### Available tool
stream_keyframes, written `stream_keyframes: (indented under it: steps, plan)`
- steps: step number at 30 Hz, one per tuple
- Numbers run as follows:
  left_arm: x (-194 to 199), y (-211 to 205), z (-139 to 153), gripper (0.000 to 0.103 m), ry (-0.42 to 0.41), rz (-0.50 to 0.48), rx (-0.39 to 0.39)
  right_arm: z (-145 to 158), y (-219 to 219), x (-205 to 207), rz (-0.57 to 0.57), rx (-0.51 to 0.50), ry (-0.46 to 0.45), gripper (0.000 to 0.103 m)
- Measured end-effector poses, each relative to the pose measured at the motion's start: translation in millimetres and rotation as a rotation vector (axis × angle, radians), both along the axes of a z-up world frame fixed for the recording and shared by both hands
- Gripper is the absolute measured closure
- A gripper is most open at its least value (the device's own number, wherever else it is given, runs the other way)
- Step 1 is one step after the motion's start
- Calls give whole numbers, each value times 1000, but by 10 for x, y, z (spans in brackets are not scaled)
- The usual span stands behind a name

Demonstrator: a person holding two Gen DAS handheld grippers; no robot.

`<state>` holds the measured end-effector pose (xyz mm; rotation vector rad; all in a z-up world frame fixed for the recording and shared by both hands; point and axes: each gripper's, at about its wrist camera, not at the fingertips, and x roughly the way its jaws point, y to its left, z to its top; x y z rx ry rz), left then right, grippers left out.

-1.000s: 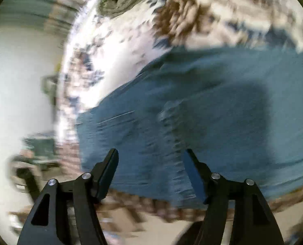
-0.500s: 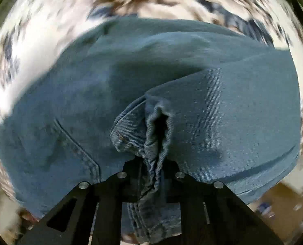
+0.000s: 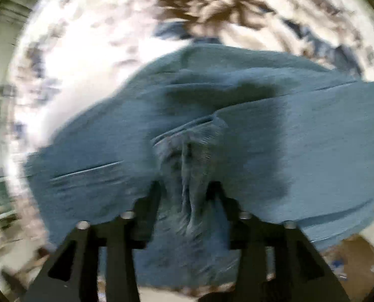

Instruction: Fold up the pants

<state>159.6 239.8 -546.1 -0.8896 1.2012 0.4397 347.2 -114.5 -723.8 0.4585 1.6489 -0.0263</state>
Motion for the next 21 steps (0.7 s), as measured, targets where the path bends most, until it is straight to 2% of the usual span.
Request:
stream_keyframes:
  steps: [2, 3, 4, 5, 7, 10, 14, 16, 17, 19, 21]
  plan:
    - [52, 43, -161, 7, -35, 60, -111, 116, -90, -77, -1, 53, -40, 44]
    - [90, 57, -259, 22, -47, 81, -159, 164, -136, -124, 11, 54, -72, 44]
    - [116, 61, -324, 47, -47, 98, -179, 205, -180, -172, 26, 45, -107, 43]
    - [150, 70, -413, 51, -47, 119, -201, 221, -187, -226, 50, 36, -125, 43]
    - [166, 68, -442, 61, -72, 151, -198, 185, -154, -281, 71, 28, -100, 43]
    - [131, 3, -327, 72, -126, 163, -165, -13, -84, -378, 38, 45, -60, 43]
    - [29, -42, -114, 73, -228, 163, -178, -95, -195, -453, -6, 60, -64, 43]
    - [30, -27, -133, 72, -245, 158, -177, -102, -226, -468, -7, 54, -63, 43]
    - [60, -9, -193, 69, -240, 161, -180, -108, -222, -457, 1, 48, -61, 43]
    - [122, 57, -426, 55, -232, 183, -208, -106, -177, -415, 19, 38, -64, 43]
    - [109, 120, -633, 52, -255, 230, -275, -94, -148, -384, 29, 40, -61, 43]
